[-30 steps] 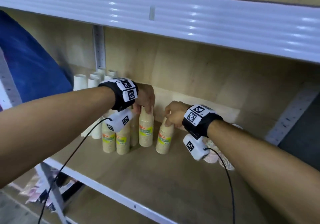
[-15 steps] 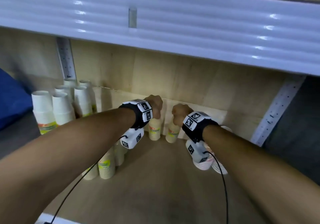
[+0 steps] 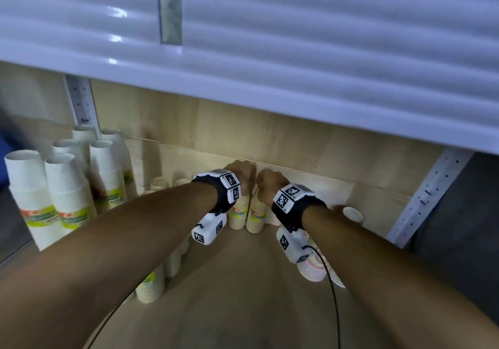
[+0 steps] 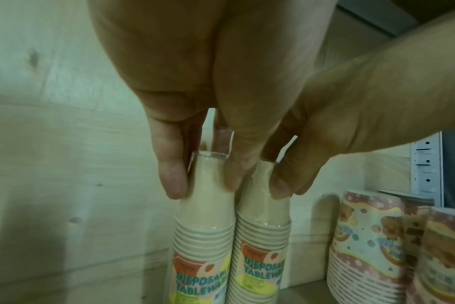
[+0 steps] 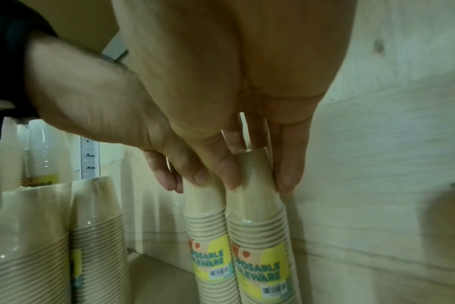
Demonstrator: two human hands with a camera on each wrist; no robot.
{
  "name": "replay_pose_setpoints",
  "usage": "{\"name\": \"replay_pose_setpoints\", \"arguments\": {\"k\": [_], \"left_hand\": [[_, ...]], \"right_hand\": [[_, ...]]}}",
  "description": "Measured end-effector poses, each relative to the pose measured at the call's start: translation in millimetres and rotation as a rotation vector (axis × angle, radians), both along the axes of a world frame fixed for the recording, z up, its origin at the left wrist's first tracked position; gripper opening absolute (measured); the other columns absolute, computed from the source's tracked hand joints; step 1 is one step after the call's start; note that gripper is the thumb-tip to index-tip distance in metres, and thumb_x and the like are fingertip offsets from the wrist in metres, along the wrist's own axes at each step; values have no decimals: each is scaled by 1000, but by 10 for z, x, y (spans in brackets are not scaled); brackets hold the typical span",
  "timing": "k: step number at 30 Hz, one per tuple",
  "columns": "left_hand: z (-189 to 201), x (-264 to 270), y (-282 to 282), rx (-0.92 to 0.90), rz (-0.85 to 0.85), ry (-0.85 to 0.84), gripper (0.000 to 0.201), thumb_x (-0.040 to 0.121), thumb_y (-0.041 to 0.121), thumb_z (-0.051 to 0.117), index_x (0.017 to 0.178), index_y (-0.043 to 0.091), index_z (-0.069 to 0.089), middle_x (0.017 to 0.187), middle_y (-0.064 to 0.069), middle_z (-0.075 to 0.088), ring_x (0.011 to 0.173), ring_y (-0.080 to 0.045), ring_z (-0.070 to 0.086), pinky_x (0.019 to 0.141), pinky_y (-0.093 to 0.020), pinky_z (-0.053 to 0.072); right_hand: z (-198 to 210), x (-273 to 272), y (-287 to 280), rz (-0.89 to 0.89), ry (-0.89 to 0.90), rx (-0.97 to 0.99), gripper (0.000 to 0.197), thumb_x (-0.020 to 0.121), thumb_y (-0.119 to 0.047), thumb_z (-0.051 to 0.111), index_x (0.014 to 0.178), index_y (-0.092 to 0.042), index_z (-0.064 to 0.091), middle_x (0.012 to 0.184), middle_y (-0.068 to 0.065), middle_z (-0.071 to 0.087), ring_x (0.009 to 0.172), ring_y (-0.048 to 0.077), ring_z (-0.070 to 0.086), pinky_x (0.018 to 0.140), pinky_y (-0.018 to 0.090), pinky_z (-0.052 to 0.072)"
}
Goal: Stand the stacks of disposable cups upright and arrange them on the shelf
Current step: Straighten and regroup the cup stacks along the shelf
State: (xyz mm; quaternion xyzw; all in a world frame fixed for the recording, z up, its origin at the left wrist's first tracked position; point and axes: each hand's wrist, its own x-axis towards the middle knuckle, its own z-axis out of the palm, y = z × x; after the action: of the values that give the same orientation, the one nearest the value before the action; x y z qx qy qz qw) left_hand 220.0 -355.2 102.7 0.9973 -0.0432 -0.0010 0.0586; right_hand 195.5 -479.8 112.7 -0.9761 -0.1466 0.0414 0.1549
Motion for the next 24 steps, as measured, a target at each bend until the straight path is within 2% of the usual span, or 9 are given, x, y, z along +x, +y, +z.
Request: {"name": "replay_pose_setpoints", "arguments": {"k": [1, 2, 4, 7, 10, 12, 16, 20, 24], "left_hand": [[48, -72, -3, -47, -4, 26, 3, 88, 18, 63, 89, 21, 64, 94, 0, 54, 89, -17, 56, 74, -22, 39], [-12, 4, 10, -50, 1, -17, 16, 88, 19, 62, 103, 15, 67, 97, -2, 59, 95, -20, 61, 73, -22, 39], [-20, 5, 8, -18, -12, -21, 26, 90, 19, 59, 113, 10, 66, 110, -8, 65, 105, -25, 62, 75, -23, 39], [-14, -13, 19, -84, -10, -37, 27, 90, 20, 60, 113, 9, 66, 115, -10, 66, 107, -26, 63, 77, -24, 42], [-14, -13, 36, -112, 4, -39, 25, 91, 19, 60, 113, 9, 67, 115, -10, 67, 107, -25, 63, 80, -25, 46], [-8, -7, 41, -132, 11, -41, 25, 91, 18, 59, 113, 11, 67, 115, -9, 67, 106, -25, 63, 84, -27, 49], [65, -60, 49, -169, 34, -65, 29, 90, 18, 60, 118, 12, 65, 118, -9, 65, 108, -26, 62, 87, -30, 50], [207, -182, 137, -201, 62, -46, 33, 86, 17, 65, 118, 7, 61, 118, -10, 61, 97, -26, 61, 72, -28, 46], [395, -348, 278, -189, 64, -24, 40, 85, 25, 71, 118, 6, 59, 121, -6, 56, 96, -24, 57, 79, -32, 49]], "right_hand": [[-2, 10, -1, -4, 6, 3, 38, 71, -12, 67, 109, -17, 62, 102, 4, 62, 81, 24, 59, 73, 32, 53], [-16, 32, -4, -2, 5, 7, 38, 71, -14, 66, 109, -16, 62, 103, 4, 62, 83, 25, 61, 75, 33, 54], [-36, 62, -5, 4, -6, 11, 40, 72, -19, 62, 111, -14, 61, 109, 6, 62, 94, 28, 63, 82, 37, 55], [-73, 98, -5, 12, -26, 17, 35, 76, -20, 58, 110, -13, 61, 114, 8, 63, 101, 28, 63, 87, 39, 54], [-135, 137, -6, 6, -53, 50, 32, 83, -17, 57, 115, -13, 59, 121, 9, 60, 108, 28, 60, 91, 34, 50], [-166, 152, -9, -7, -54, 70, 39, 85, -17, 58, 123, -14, 55, 128, 8, 57, 114, 26, 57, 93, 32, 47], [-149, 148, -28, -12, -48, 99, 51, 88, -16, 60, 136, -13, 45, 139, 8, 50, 126, 24, 49, 103, 34, 43], [-75, 97, -47, -17, -97, 81, 53, 90, -20, 60, 140, -14, 42, 144, 10, 43, 130, 27, 45, 103, 33, 41], [72, -35, 7, -3, -135, 63, 50, 90, -20, 61, 136, -11, 45, 141, 13, 45, 125, 30, 49, 100, 33, 44]]}}
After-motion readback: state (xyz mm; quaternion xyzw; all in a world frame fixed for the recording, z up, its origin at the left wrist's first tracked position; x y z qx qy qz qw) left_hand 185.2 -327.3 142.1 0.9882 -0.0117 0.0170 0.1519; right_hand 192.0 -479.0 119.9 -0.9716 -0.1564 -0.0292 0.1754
